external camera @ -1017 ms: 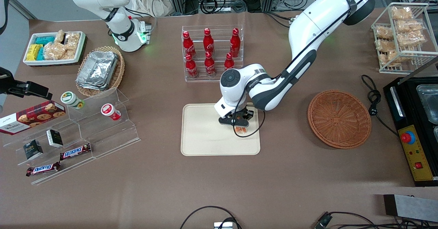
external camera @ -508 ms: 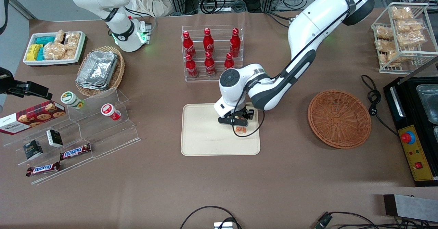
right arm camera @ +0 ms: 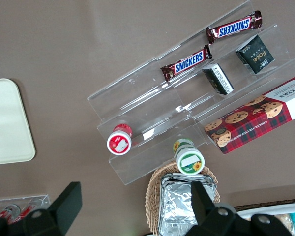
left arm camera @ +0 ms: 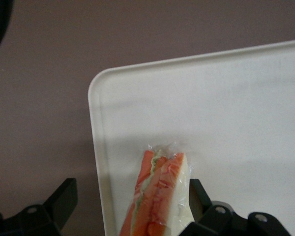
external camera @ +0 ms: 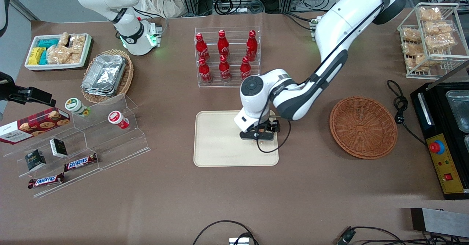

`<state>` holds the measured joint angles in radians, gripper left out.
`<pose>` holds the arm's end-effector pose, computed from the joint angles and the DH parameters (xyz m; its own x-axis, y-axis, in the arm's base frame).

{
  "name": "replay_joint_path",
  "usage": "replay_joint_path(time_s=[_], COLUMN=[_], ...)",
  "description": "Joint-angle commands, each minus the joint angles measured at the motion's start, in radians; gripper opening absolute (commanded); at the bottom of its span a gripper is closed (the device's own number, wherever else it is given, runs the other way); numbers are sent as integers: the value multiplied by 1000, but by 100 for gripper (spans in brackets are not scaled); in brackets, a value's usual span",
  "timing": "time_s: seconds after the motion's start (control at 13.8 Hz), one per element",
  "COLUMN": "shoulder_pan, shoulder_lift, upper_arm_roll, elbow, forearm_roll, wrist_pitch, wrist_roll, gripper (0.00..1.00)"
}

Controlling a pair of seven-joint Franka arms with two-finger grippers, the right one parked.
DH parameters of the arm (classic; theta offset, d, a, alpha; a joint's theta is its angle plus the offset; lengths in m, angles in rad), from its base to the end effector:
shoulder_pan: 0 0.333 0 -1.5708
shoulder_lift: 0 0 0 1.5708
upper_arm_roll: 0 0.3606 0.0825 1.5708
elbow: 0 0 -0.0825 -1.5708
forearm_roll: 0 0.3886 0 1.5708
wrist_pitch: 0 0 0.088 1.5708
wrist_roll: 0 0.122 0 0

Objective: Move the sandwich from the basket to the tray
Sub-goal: 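Lower the sandwich onto the tray and open the left gripper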

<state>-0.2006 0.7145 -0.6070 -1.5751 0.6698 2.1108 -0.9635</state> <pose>0.5761 -0.4410 0.2891 0.9877 -0.1007 0.1196 -0.0844 -0.9874 -0.1337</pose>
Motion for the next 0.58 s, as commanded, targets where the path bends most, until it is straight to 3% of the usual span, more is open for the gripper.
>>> replay_joint_path(time_s=[0.0, 0.51], shoulder_pan=[3, 58], shoulder_lift=[-62, -81], upper_arm_roll=[0, -1], elbow=[33, 231], forearm_roll=[-73, -153], wrist_pitch=[-70, -243], wrist_roll=[0, 64], gripper=[100, 100])
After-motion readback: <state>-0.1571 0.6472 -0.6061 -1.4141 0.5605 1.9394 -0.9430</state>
